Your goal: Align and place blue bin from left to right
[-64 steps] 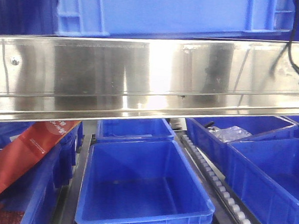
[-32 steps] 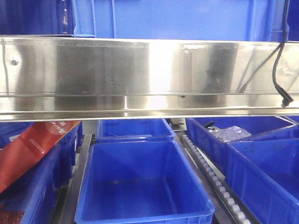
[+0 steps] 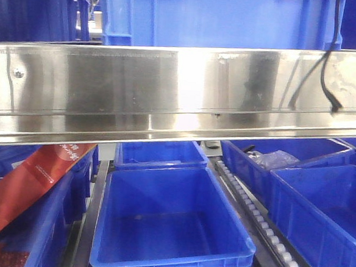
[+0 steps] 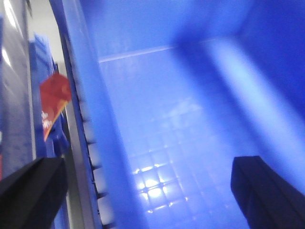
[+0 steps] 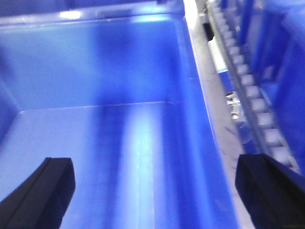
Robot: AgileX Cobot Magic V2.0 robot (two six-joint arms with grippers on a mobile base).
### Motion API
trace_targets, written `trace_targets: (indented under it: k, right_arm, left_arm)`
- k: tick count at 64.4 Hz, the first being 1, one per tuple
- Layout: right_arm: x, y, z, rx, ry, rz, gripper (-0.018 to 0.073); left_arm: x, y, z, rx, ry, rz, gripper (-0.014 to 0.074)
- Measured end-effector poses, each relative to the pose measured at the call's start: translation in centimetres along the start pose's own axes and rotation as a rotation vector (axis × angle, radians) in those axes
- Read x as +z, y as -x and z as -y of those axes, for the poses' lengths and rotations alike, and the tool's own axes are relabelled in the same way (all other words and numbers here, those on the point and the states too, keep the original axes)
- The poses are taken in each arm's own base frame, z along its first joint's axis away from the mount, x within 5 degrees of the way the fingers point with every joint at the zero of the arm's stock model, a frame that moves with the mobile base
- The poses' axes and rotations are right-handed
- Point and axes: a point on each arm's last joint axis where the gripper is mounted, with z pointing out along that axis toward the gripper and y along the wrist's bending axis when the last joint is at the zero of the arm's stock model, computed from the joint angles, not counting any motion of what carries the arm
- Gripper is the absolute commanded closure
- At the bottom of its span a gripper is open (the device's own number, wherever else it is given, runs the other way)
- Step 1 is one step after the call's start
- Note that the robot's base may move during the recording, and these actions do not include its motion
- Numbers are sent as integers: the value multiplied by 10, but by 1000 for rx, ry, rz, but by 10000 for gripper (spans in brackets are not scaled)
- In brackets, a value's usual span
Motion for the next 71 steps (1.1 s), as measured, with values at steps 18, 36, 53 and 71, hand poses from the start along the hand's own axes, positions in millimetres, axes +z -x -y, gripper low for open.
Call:
trace_targets:
  k: [18, 36, 53, 71]
  right_arm:
    - [-65, 18, -4, -1, 8, 31, 508]
    - [-80, 19, -4, -2, 6, 10, 636]
    - [-80, 19, -3, -6, -4, 15, 636]
    - [-70, 21, -2, -29, -16, 49, 636]
  left_arm:
    - [-71, 16, -7, 7, -25, 95, 227]
    - [-110, 20, -7, 37, -92, 148, 591]
    - [-119, 21, -8, 82, -95, 164, 592]
    - [-118, 25, -24, 89, -53, 167, 592]
